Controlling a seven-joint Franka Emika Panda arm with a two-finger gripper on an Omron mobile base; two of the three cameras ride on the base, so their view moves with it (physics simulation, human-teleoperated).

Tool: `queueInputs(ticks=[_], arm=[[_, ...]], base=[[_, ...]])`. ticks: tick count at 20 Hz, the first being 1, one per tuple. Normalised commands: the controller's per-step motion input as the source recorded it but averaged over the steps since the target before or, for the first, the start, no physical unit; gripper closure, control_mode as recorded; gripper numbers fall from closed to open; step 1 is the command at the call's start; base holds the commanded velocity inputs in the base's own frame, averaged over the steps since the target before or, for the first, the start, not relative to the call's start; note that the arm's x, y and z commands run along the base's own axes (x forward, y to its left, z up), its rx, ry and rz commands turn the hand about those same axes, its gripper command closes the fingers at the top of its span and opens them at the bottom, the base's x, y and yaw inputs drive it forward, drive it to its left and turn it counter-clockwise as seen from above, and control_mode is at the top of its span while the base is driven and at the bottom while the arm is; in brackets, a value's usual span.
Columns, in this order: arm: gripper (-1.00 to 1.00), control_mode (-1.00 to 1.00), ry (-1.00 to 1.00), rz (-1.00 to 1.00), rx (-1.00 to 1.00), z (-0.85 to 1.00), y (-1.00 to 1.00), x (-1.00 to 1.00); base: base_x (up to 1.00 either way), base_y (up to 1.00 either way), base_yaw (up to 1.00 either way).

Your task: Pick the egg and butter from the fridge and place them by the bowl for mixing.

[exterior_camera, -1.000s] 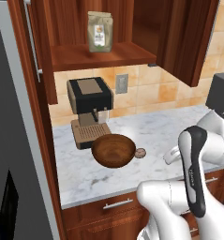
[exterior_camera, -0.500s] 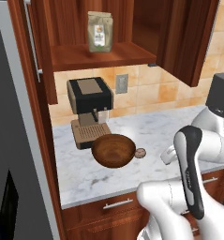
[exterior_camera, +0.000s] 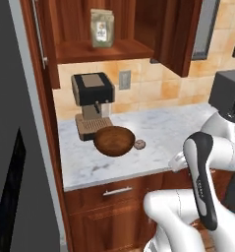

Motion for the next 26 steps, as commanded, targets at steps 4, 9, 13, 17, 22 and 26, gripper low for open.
queueInputs(ticks=[4,9,13,17,22,26], arm=[[-1.0,1.0,0.0,0.0,0.0,0.0,0.0,0.0],[-1.0,1.0,0.0,0.0,0.0,0.0,0.0,0.0],[-1.0,1.0,0.0,0.0,0.0,0.0,0.0,0.0],[-1.0,1.0,0.0,0.0,0.0,0.0,0.0,0.0],[-1.0,1.0,0.0,0.0,0.0,0.0,0.0,0.0],[-1.0,1.0,0.0,0.0,0.0,0.0,0.0,0.0]], base=[[-0.41,-0.08,0.69],[-0.13,-0.07,1.0],[-0.2,-0.17,0.93],[-0.48,-0.41,0.65],[-0.61,-0.28,0.6],[-0.78,-0.07,0.4]])
